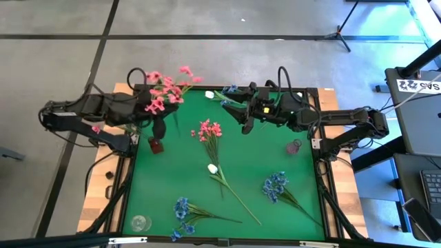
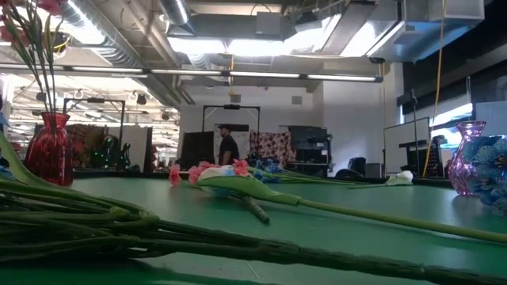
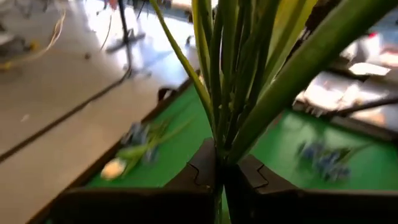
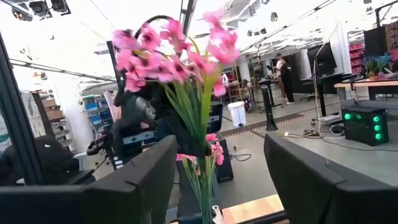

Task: Sort flowers into vase by color
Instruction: Put the left pink flower into the red vase

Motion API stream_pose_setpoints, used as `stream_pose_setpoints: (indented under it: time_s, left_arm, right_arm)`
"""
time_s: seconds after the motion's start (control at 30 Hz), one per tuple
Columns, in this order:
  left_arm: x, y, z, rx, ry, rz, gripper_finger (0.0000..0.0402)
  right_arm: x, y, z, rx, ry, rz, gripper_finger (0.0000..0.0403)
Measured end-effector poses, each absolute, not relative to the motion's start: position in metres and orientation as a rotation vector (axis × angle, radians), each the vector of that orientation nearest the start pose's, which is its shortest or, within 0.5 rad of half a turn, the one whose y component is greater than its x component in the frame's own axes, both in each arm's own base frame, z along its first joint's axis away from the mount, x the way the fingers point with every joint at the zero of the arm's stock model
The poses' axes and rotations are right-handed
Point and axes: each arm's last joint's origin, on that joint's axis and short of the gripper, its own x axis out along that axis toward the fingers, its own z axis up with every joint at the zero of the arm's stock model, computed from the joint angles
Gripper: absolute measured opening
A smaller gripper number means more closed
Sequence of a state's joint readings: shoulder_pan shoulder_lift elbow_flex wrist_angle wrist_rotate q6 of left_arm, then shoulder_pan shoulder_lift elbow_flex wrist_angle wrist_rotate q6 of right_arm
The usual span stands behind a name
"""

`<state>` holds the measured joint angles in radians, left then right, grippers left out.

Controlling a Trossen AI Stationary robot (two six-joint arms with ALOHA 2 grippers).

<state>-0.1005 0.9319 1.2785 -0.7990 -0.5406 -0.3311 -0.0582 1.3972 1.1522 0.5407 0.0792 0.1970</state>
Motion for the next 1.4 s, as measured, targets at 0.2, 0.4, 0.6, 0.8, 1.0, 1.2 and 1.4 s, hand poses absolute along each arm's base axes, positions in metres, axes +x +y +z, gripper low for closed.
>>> stream_pose_setpoints:
  time_s: [0.2, 0.4, 0.6, 0.8, 1.0, 1.2, 1.4]
  left_arm:
    - [0.137, 0.002, 0.401, -0.192, 0.513, 0.564, 0.0008]
    - [0.117, 0.005, 0.401, -0.194, 0.514, 0.632, 0.0009]
    - [0.093, 0.008, 0.399, -0.195, 0.531, 0.679, 0.0009]
    - [0.090, 0.009, 0.396, -0.187, 0.541, 0.684, 0.0010]
    - [0.090, 0.009, 0.367, -0.201, 0.562, 0.733, 0.0010]
    - [0.086, 0.010, 0.351, -0.217, 0.560, 0.739, 0.0010]
    - [0.074, 0.010, 0.351, -0.250, 0.547, 0.704, 0.0010]
  right_arm:
    - [0.319, -0.021, 0.388, 0.214, -0.280, -0.107, 0.0239]
    - [0.319, -0.021, 0.387, 0.235, -0.272, -0.105, 0.0238]
    - [0.320, -0.021, 0.385, 0.238, -0.253, -0.107, 0.0238]
    - [0.320, -0.022, 0.384, 0.242, -0.249, -0.135, 0.0238]
    - [0.320, -0.022, 0.384, 0.248, -0.246, -0.134, 0.0238]
    - [0.320, -0.022, 0.384, 0.268, -0.243, -0.132, 0.0238]
    - [0.320, -0.022, 0.383, 0.269, -0.242, -0.132, 0.0238]
